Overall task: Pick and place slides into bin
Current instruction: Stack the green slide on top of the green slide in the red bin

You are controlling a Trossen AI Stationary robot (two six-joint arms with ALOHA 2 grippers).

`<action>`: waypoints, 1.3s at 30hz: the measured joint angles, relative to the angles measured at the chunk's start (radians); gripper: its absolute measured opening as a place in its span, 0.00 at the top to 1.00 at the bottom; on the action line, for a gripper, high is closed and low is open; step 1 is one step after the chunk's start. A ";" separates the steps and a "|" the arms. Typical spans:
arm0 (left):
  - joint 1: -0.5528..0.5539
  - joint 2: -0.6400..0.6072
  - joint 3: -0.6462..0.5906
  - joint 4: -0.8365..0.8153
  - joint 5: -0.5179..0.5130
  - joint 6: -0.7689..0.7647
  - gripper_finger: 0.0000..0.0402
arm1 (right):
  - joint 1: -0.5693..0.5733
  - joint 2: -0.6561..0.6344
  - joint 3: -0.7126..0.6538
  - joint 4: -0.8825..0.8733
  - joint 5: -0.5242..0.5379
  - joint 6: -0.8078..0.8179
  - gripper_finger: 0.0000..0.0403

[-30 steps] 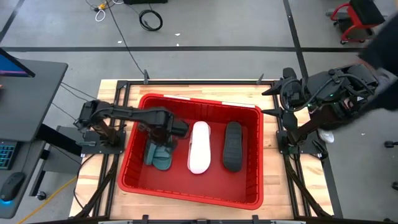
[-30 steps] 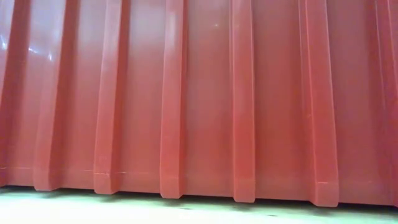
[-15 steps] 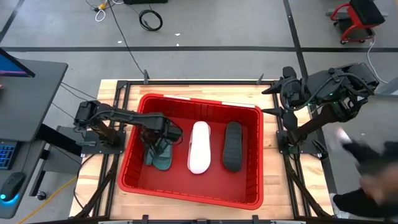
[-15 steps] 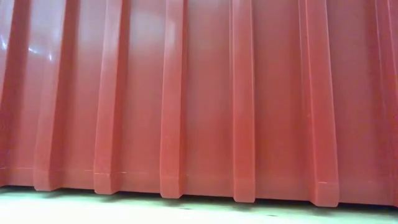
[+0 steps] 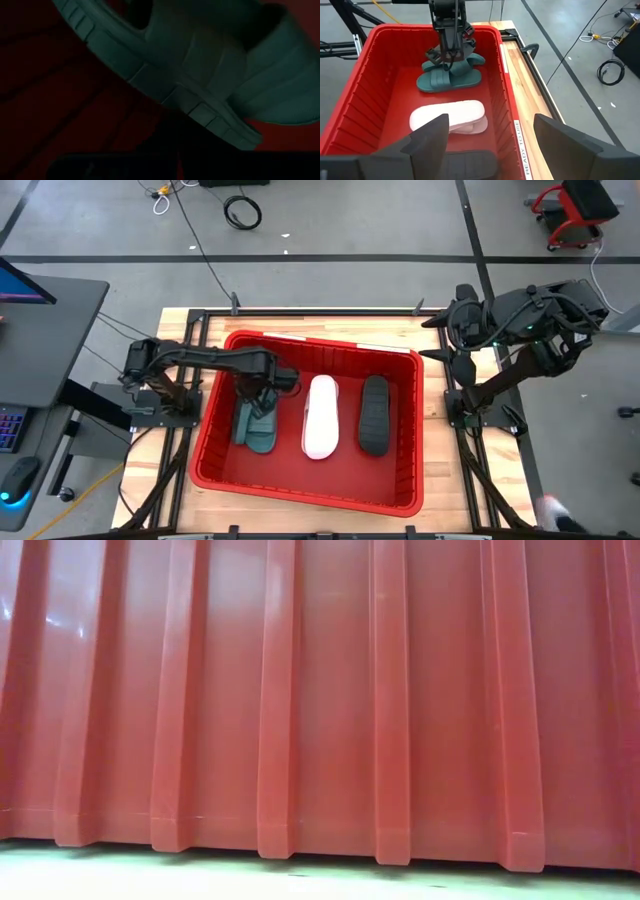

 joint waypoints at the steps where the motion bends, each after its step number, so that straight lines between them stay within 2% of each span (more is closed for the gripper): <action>1: 0.004 0.003 -0.001 0.002 -0.004 0.015 0.99 | 0.000 0.000 0.000 0.000 0.000 0.004 0.26; 4: 0.008 0.001 -0.001 0.048 -0.017 0.071 0.99 | 0.002 0.000 0.000 0.000 0.000 0.015 0.26; 11: 0.013 0.015 -0.002 0.266 -0.049 0.137 0.98 | 0.002 0.000 0.000 0.000 0.000 0.013 0.26; 19: 0.072 0.073 -0.004 0.259 -0.103 0.134 0.98 | 0.002 0.000 0.000 0.000 0.000 0.026 0.26; 26: 0.076 0.084 -0.003 0.210 -0.043 0.123 0.99 | 0.004 0.000 0.000 0.000 0.000 0.047 0.26; 31: 0.052 0.084 -0.003 0.108 0.007 0.035 0.97 | 0.004 0.000 0.000 0.000 0.000 0.040 0.26; 36: 0.000 0.084 -0.003 0.179 0.143 0.002 0.99 | 0.004 0.000 0.000 0.000 0.000 0.031 0.26; 39: -0.028 0.084 -0.003 0.189 0.132 0.001 0.98 | 0.004 0.000 0.000 0.000 0.000 0.020 0.26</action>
